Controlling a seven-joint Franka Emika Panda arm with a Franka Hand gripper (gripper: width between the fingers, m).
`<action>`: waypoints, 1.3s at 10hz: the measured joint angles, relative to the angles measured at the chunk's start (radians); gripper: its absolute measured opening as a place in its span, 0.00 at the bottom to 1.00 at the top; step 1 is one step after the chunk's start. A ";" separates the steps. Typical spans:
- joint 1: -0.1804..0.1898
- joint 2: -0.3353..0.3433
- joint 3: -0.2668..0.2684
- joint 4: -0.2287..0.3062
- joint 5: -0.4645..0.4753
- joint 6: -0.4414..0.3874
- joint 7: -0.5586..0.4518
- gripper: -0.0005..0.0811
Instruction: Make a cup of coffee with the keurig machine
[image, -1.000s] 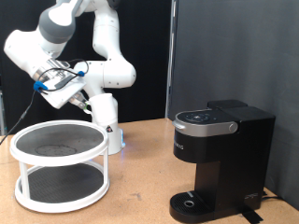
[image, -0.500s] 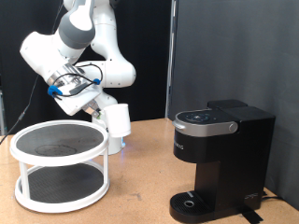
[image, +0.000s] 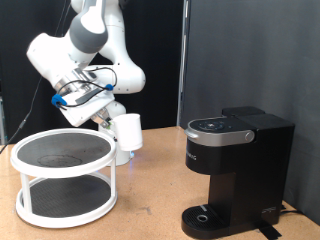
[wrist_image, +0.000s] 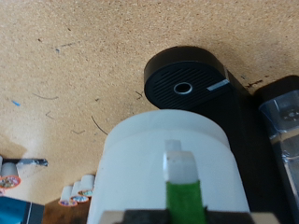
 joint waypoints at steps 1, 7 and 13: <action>0.010 0.008 0.030 0.002 0.000 0.023 0.030 0.01; 0.045 0.048 0.094 0.004 0.009 0.054 0.051 0.01; 0.050 0.228 0.145 0.050 -0.085 0.122 0.200 0.01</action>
